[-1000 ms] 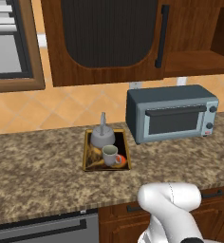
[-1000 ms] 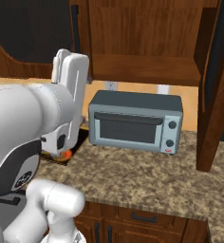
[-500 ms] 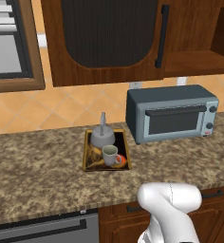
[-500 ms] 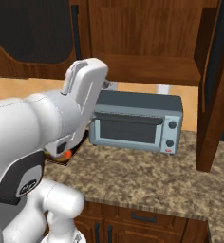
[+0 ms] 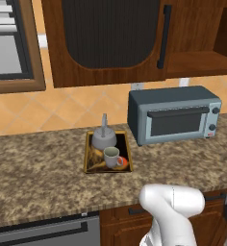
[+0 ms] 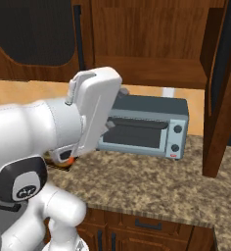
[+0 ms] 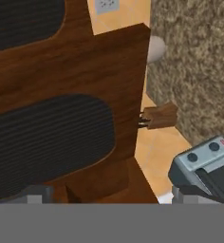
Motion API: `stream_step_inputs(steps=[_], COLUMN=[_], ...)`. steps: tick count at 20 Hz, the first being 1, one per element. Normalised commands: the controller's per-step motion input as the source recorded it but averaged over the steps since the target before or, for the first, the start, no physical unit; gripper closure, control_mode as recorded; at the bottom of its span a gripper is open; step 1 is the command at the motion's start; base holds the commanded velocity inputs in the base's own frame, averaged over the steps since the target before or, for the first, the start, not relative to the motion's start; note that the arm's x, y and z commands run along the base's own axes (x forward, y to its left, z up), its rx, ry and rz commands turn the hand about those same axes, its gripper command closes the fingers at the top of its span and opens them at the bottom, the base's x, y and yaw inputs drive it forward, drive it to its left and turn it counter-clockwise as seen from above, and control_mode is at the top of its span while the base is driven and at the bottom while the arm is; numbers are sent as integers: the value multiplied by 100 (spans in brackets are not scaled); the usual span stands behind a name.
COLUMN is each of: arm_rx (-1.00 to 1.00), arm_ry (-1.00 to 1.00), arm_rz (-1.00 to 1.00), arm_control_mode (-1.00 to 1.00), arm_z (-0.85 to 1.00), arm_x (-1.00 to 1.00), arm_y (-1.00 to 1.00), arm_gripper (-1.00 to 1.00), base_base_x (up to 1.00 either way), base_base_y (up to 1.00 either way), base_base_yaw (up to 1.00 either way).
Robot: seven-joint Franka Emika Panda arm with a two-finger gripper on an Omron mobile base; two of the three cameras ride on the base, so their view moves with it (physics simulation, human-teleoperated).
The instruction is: Pick the kettle from the counter and place it on the tray. Then pick the mug from the cabinet and place it on the tray. Then close the cabinet doors.
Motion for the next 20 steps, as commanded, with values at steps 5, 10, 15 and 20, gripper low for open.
stream_step_inputs(steps=[5,10,15,20], arm_rx=[-21,-27,-35,-29], arm_ry=[0,7,19,14], arm_rz=[-4,0,-1,-6], arm_control_mode=[-100,-100,-100,-100], arm_z=[-10,-10,-9,-5], arm_x=[-31,-17,-14,-18], arm_y=[-30,-29,-14,-14], arm_gripper=[-100,-100,-100,-100], base_base_x=[0,0,0,0], base_base_y=[0,0,0,0], base_base_yaw=[0,0,0,0])
